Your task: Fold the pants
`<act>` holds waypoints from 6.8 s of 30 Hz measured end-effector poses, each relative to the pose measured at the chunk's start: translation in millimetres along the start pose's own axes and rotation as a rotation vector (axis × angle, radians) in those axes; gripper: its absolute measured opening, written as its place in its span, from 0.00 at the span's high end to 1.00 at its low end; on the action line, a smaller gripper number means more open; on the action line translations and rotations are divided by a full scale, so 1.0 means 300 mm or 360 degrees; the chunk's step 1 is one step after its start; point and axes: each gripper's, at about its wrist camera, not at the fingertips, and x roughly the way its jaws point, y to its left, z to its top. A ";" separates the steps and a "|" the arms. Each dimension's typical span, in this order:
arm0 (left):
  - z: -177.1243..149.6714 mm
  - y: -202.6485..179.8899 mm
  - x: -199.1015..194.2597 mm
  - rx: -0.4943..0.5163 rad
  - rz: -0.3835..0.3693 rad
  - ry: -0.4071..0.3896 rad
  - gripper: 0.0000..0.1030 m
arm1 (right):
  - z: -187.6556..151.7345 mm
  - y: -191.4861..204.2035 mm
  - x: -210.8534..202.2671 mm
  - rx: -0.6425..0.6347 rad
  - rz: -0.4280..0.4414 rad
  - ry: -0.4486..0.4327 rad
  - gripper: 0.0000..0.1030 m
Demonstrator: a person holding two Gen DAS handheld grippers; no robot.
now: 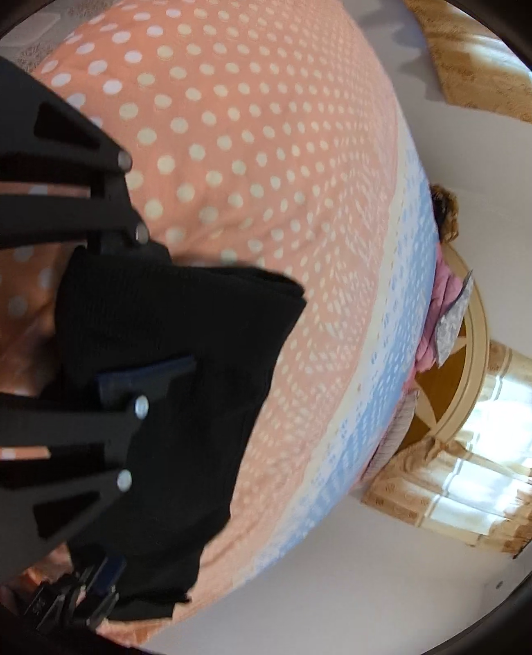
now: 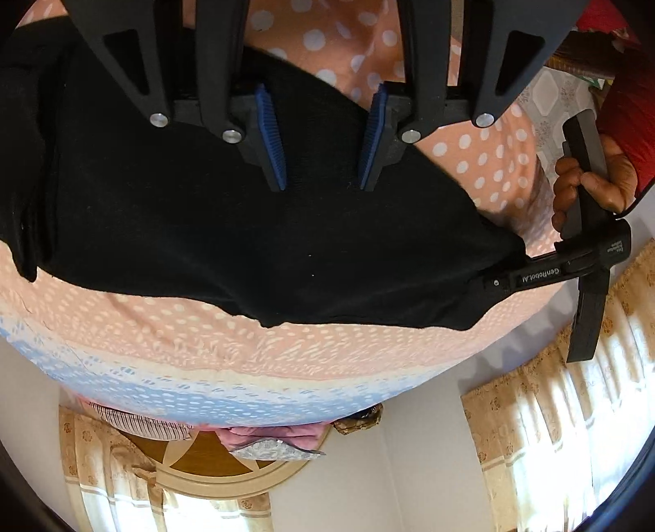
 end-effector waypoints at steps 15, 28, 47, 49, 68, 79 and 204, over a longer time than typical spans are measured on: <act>0.105 -0.367 -0.185 0.0295 -0.0359 -0.0219 0.75 | 0.017 -0.245 -0.194 0.0484 0.0010 -0.0290 0.62; -0.149 -1.019 -0.013 0.0918 -0.0845 0.0041 0.72 | -0.139 -0.595 -0.449 0.1000 -0.0187 -0.0503 0.62; -0.084 -0.705 -0.075 0.0803 -0.0513 -0.0119 0.03 | -0.120 -0.605 -0.512 0.1127 0.0069 -0.0601 0.32; -0.069 -0.663 -0.046 0.0712 -0.0430 -0.0075 0.03 | -0.112 -0.598 -0.481 0.1130 0.0058 -0.0558 0.31; -0.052 -0.600 0.005 0.0581 -0.0370 0.0025 0.03 | -0.037 -0.544 -0.350 0.0926 -0.0194 -0.0211 0.43; -0.053 -0.608 0.004 0.0581 -0.0339 0.0018 0.03 | -0.035 -0.357 -0.319 0.0498 -0.0392 -0.0136 0.85; -0.025 -1.006 0.190 0.0805 -0.0148 0.0193 0.07 | -0.157 -0.673 -0.669 0.0855 -0.0522 -0.0399 0.35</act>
